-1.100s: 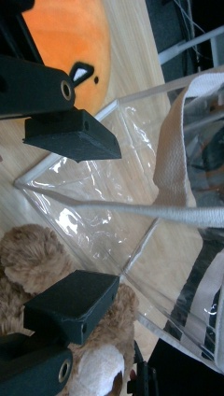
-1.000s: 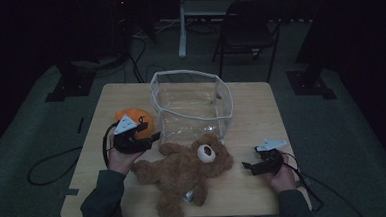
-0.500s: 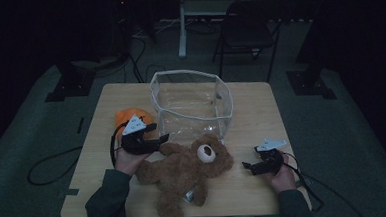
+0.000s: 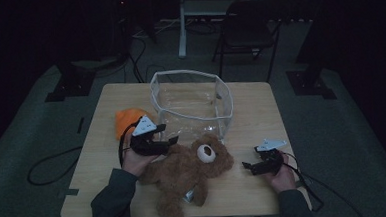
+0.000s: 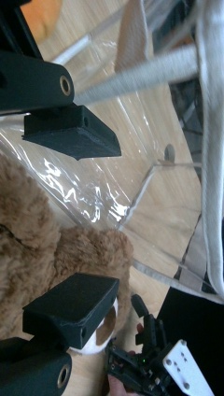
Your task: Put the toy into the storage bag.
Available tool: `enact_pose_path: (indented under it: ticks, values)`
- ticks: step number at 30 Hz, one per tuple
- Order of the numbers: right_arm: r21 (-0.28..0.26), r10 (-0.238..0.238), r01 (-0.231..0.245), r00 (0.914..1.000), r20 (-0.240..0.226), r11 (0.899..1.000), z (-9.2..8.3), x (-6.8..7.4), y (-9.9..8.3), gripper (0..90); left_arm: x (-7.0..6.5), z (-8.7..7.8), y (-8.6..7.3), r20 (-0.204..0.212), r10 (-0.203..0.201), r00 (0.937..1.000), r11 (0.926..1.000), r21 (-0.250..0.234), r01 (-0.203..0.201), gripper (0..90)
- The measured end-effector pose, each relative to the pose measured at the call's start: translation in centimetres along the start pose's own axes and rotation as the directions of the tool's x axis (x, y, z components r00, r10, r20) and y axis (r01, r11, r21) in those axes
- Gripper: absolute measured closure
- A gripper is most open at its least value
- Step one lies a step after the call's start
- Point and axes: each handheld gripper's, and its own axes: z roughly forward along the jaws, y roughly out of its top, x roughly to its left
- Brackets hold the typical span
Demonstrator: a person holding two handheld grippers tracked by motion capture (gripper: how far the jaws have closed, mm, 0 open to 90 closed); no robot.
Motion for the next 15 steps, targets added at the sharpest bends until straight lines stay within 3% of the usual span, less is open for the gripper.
enact_pose_path:
  ticks: [15]
  values:
    - [0.0,0.0,0.0,1.0,-0.001,1.0,0.0,0.0,0.0,12.0,-2.2,1.8,1.2,0.052,0.032,0.9981,0.9993,0.015,-0.033,29.8]
